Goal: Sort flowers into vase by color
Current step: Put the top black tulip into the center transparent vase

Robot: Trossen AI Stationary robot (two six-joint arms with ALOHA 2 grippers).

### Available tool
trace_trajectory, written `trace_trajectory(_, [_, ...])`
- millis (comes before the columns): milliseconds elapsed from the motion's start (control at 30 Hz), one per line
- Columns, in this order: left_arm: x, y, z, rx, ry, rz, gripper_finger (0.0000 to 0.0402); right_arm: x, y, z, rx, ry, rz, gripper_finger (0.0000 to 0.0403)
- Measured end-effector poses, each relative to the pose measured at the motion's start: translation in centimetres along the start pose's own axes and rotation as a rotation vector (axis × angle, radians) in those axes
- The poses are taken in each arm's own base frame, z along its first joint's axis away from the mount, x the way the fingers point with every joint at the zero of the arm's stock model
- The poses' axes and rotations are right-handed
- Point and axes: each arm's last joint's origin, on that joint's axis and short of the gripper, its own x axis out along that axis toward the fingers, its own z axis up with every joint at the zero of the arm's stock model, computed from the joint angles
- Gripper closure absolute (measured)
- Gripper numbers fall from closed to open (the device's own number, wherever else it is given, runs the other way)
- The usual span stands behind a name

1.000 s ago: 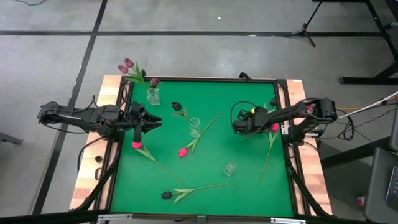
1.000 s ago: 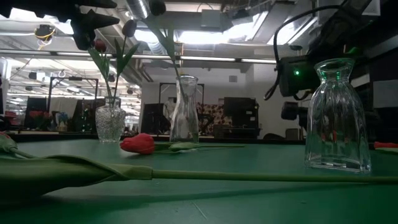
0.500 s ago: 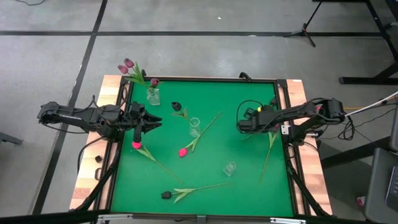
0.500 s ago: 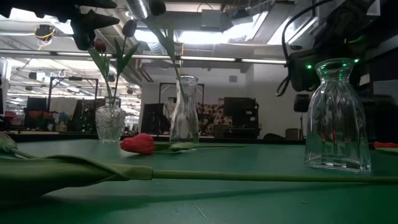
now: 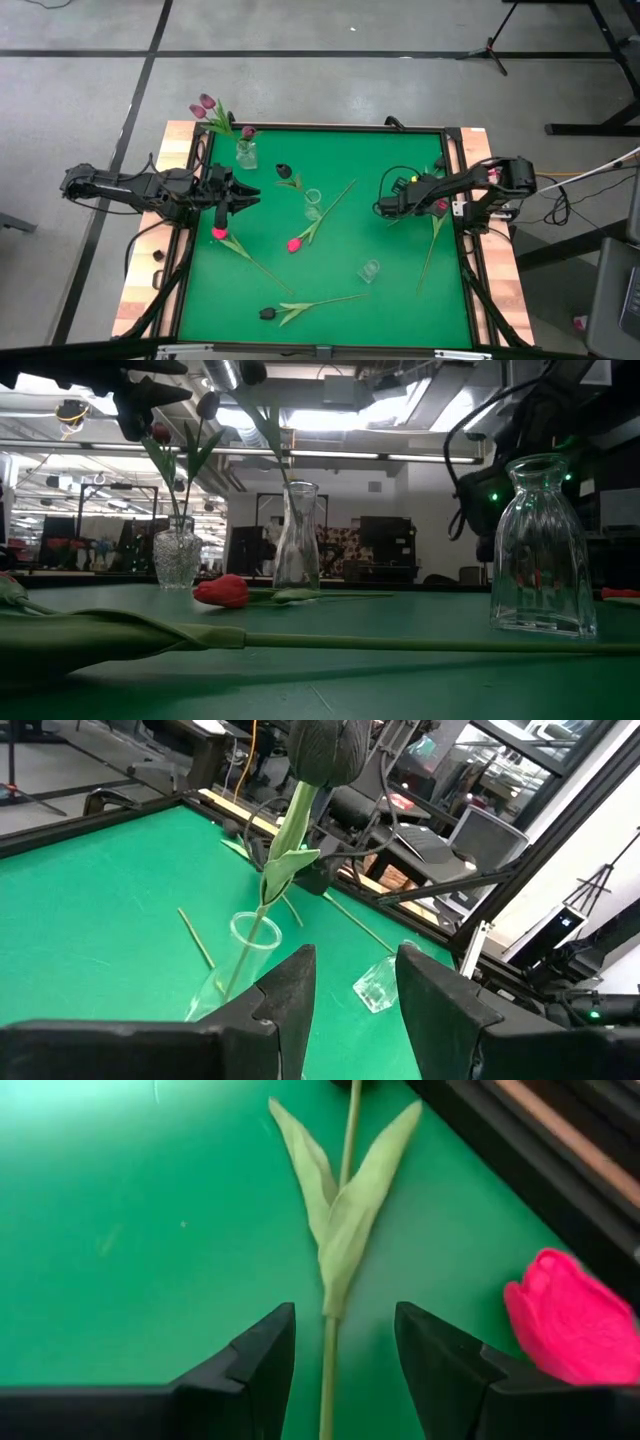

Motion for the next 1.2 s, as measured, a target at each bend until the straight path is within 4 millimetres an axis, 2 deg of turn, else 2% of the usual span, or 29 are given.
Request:
trace_trajectory(133, [0.0,0.0,0.0,0.000,0.000,0.000,0.0265,0.6,0.3,-0.7,0.000,0.008,-0.005,0.0229])
trace_trajectory(233, [0.0,0.0,0.0,0.000,0.000,0.000,0.0265,0.8,0.5,-1.0,0.001,0.003,-0.001,0.0246])
trace_trajectory(567, [0.0,0.0,0.0,0.001,0.001,0.001,0.0265,0.9,0.7,-1.2,0.003,-0.003,0.014,0.0389])
trace_trajectory(767, [0.0,0.0,0.0,0.001,0.001,0.001,0.0265,0.9,0.7,-1.2,-0.001,-0.009,0.022,0.0385])
trace_trajectory(900, [0.0,0.0,0.0,0.001,0.001,0.001,0.0265,0.6,1.2,-1.1,-0.009,-0.032,0.063,0.0397])
trace_trajectory(1033, [0.0,0.0,0.0,0.001,0.001,0.001,0.0265,-0.1,2.1,-0.8,-0.040,-0.106,0.133,0.0394])
trace_trajectory(1200, [0.0,0.0,0.0,0.001,0.001,0.001,0.0265,-1.9,3.7,0.0,-0.115,-0.239,0.256,0.0398])
